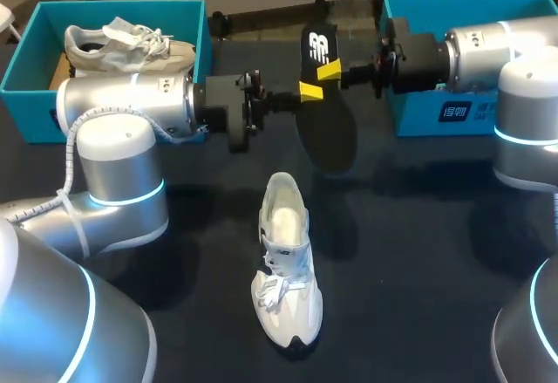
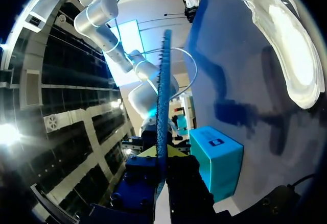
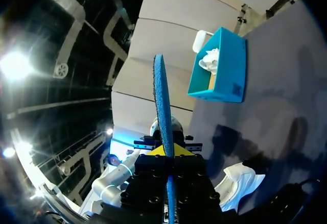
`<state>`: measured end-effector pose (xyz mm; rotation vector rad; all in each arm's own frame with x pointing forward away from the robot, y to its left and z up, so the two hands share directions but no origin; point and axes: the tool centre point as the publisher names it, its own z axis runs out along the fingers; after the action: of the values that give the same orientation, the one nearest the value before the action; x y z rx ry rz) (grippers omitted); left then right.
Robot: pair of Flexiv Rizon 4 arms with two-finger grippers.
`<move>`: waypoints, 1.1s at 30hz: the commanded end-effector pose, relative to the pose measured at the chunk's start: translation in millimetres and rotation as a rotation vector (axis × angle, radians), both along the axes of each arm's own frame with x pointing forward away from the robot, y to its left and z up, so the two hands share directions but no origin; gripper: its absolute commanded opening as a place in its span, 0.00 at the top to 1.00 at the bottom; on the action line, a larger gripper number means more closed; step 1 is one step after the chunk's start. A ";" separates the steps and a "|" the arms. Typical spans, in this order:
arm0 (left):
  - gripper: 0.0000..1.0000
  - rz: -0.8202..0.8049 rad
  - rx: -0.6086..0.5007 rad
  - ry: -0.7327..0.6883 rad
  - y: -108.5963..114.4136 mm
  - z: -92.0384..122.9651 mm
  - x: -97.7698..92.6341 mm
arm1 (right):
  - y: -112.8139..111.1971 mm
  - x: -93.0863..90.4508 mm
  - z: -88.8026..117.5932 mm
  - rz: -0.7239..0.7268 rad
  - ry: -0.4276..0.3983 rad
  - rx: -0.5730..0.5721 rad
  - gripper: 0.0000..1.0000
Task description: Take the shoe out of the shoebox, open the shoe tongue, remove and reinsert the insole, then place the shoe into the shoebox
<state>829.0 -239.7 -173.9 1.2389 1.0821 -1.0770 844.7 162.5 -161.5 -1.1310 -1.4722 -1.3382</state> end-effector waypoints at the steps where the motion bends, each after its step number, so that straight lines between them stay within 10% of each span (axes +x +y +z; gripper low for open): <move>1: 1.00 0.002 -0.005 0.001 1.1 -1.3 2.3 | -0.5 -1.7 0.3 -0.008 -0.001 0.001 0.51; 2: 1.00 0.003 -0.006 0.002 2.2 -1.0 2.4 | -1.0 -1.9 0.5 -0.010 -0.001 0.002 0.02; 3: 1.00 0.004 -0.008 0.003 3.4 -0.7 2.5 | -1.6 -2.2 0.8 -0.011 -0.002 0.003 0.00; 33: 1.00 0.033 0.099 0.151 69.5 -6.6 -23.9 | -35.9 -51.1 -5.3 -0.103 -0.024 0.011 0.00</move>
<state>813.7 -185.1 -188.8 1.2138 1.2514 -1.1146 808.1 132.7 -168.8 -1.1781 -1.4474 -1.4119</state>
